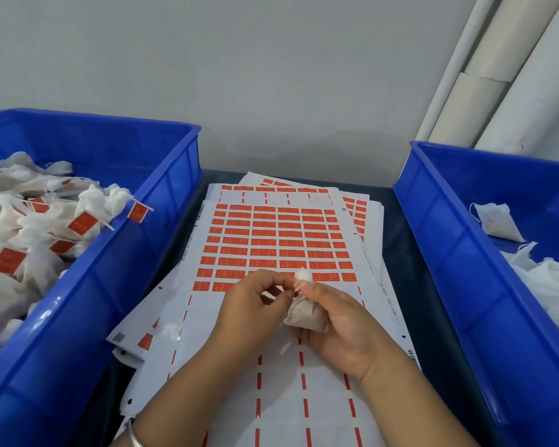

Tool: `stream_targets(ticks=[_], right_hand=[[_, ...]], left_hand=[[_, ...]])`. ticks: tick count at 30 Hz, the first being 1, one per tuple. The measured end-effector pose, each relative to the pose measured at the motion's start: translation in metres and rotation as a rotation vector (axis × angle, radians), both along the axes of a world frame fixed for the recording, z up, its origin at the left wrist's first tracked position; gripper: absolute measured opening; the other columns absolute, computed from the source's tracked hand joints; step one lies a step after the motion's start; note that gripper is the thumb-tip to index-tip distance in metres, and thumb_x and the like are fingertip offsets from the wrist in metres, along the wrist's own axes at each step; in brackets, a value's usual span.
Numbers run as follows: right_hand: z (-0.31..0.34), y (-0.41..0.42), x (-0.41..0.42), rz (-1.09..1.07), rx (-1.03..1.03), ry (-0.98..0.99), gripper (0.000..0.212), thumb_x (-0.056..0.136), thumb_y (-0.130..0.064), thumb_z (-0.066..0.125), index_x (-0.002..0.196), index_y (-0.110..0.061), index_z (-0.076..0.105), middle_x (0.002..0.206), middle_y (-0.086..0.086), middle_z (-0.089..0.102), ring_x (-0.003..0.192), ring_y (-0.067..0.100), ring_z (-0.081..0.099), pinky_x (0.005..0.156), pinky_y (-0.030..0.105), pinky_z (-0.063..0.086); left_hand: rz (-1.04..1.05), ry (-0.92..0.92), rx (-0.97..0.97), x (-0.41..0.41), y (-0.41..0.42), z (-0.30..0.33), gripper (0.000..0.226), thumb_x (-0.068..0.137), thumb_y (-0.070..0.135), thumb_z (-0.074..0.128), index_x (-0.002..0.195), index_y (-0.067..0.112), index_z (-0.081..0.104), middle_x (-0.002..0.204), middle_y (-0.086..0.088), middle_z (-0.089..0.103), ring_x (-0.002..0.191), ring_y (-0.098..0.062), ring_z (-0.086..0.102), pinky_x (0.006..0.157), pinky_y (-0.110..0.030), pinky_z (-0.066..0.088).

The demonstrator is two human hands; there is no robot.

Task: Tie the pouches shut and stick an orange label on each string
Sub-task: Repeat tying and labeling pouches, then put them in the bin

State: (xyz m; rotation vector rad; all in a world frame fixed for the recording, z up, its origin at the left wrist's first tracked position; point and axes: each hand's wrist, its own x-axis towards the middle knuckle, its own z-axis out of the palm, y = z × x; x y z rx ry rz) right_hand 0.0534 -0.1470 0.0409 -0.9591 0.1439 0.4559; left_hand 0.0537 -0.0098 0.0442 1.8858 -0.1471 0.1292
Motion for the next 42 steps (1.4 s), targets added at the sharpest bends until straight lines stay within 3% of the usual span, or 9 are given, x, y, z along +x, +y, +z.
stream_targets(ticks=[3,7,18,24,28,31,34,37,42], right_hand=[[0.0,-0.002,0.001,-0.032,-0.023,-0.015,0.034,0.076,-0.019,0.069,0.107,-0.008,0.072,0.119,0.017,0.066,0.115,0.035,0.061,0.097,0.046,0.05],[0.002,-0.003,0.0,-0.026,-0.055,-0.034,0.033,0.073,-0.021,0.07,0.102,-0.006,0.073,0.116,0.018,0.067,0.111,0.032,0.064,0.093,0.043,0.053],[0.002,0.003,-0.002,-0.083,-0.202,-0.044,0.031,0.056,-0.031,0.076,0.086,-0.022,0.079,0.097,0.004,0.074,0.101,0.023,0.065,0.074,0.032,0.057],[0.003,0.004,-0.002,-0.083,-0.229,-0.055,0.013,0.07,-0.025,0.073,0.081,-0.027,0.079,0.097,0.003,0.073,0.102,0.024,0.064,0.085,0.035,0.057],[0.003,0.004,-0.001,-0.115,-0.214,-0.053,0.018,0.083,-0.019,0.068,0.077,-0.032,0.079,0.091,-0.002,0.075,0.099,0.023,0.065,0.078,0.033,0.058],[0.004,0.004,-0.001,-0.133,-0.197,-0.056,0.02,0.083,-0.019,0.068,0.075,-0.034,0.078,0.088,-0.003,0.075,0.095,0.023,0.067,0.078,0.034,0.058],[0.002,0.003,0.0,-0.125,-0.2,-0.074,0.015,0.078,-0.02,0.071,0.073,-0.033,0.078,0.082,-0.003,0.074,0.093,0.023,0.066,0.083,0.037,0.058],[0.002,0.002,-0.001,-0.111,-0.185,-0.069,0.016,0.064,-0.027,0.073,0.079,-0.025,0.079,0.092,0.003,0.074,0.098,0.024,0.066,0.078,0.035,0.058],[0.0,0.0,0.001,-0.136,-0.178,-0.058,0.015,0.082,-0.016,0.069,0.079,-0.027,0.079,0.096,0.005,0.073,0.096,0.023,0.065,0.075,0.033,0.058]], left_hand=[[-0.049,0.017,-0.056,-0.002,-0.001,0.002,0.037,0.083,0.008,0.061,0.079,0.045,0.064,0.08,0.026,0.065,0.082,0.008,0.058,0.061,-0.007,0.048],[-0.025,-0.015,-0.002,-0.002,-0.001,0.003,0.026,0.079,0.023,0.071,0.075,0.048,0.064,0.077,0.025,0.065,0.08,0.005,0.059,0.062,-0.01,0.05],[0.118,0.066,0.035,0.003,0.003,-0.002,0.02,0.085,0.014,0.062,0.068,0.025,0.06,0.064,0.011,0.059,0.065,-0.005,0.056,0.048,-0.005,0.041],[0.214,-0.018,0.317,0.007,0.005,-0.005,0.021,0.085,0.022,0.061,0.069,0.029,0.049,0.07,0.015,0.053,0.066,-0.009,0.054,0.052,-0.01,0.035],[0.266,-0.015,0.308,0.01,0.01,-0.002,0.018,0.086,0.023,0.06,0.073,0.029,0.049,0.074,0.016,0.053,0.068,-0.009,0.055,0.05,-0.009,0.035],[0.183,0.039,0.124,0.009,0.013,0.003,0.015,0.091,0.024,0.055,0.083,0.035,0.051,0.085,0.021,0.056,0.077,-0.004,0.057,0.048,-0.004,0.036],[0.029,0.071,-0.004,0.006,0.012,0.004,0.008,0.091,0.032,0.055,0.091,0.04,0.056,0.092,0.021,0.061,0.086,-0.002,0.06,0.059,-0.006,0.043],[-0.058,0.052,0.061,0.004,0.009,0.003,0.015,0.084,0.036,0.064,0.097,0.04,0.058,0.09,0.021,0.064,0.081,0.0,0.062,0.058,-0.006,0.047],[-0.025,-0.014,0.15,0.007,0.011,0.003,0.02,0.082,0.027,0.067,0.075,0.044,0.058,0.072,0.026,0.061,0.071,0.008,0.059,0.054,-0.002,0.042]])
